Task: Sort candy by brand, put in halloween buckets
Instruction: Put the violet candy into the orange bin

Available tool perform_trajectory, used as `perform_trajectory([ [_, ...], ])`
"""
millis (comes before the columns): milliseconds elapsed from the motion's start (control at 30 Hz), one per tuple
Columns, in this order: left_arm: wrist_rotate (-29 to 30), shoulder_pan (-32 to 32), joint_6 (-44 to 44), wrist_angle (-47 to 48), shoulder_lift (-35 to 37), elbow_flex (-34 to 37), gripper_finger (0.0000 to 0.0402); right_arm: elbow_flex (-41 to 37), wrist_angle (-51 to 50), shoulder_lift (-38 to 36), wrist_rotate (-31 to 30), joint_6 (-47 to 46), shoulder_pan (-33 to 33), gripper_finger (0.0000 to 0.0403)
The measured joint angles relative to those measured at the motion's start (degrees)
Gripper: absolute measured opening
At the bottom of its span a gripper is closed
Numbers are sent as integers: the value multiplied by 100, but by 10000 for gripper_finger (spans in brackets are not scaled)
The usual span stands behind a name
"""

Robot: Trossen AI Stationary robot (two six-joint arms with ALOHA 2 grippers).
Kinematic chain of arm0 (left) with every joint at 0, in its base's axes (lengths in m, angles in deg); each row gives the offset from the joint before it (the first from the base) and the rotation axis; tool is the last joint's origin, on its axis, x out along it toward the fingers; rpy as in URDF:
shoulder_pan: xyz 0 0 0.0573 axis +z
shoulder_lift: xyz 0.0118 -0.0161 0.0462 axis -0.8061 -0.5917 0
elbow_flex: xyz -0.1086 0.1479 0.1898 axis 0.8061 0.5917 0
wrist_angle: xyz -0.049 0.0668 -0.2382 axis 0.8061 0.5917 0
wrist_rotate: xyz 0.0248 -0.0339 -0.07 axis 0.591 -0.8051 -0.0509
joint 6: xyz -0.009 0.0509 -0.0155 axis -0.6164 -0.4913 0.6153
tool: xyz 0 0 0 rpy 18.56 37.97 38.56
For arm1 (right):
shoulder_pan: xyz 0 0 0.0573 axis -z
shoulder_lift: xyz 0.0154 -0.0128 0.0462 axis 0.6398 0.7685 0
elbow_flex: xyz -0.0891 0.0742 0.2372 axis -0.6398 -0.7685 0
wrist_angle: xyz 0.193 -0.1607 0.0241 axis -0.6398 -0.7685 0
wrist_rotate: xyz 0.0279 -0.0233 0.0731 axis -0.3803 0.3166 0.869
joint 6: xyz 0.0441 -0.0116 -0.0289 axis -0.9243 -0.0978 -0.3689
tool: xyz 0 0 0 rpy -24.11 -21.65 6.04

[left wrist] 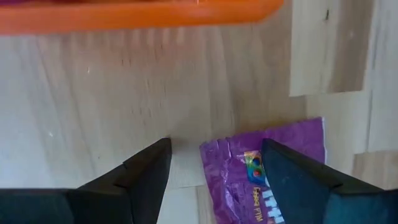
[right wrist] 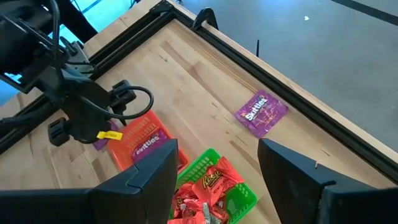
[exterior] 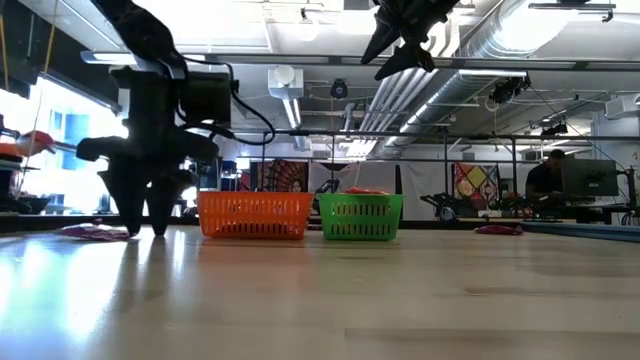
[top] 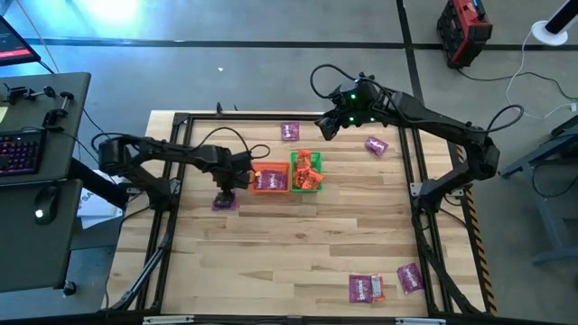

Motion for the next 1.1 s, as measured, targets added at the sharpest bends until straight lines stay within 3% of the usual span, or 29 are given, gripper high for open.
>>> perform_trajectory([
  [167,59,-11,10,-3,-186,-13,216,0,-56,0,0,-17,2,216],
  [267,164,-11,5,-15,-187,-6,148,0,-136,0,-2,-17,2,216],
  [400,258,-2,4,70,-177,-8,27,0,-238,0,-2,1,2,216],
  [433,248,-2,11,100,-141,-2,15,0,-243,-1,-2,4,2,216],
  [600,257,90,54,424,185,-16,2,0,-243,0,-46,141,2,216],
  [867,385,409,471,643,1523,-228,0,0,-260,-2,-275,153,17,216],
  [1100,61,278,1914,1433,2410,-219,23,0,-260,0,-273,177,17,216],
])
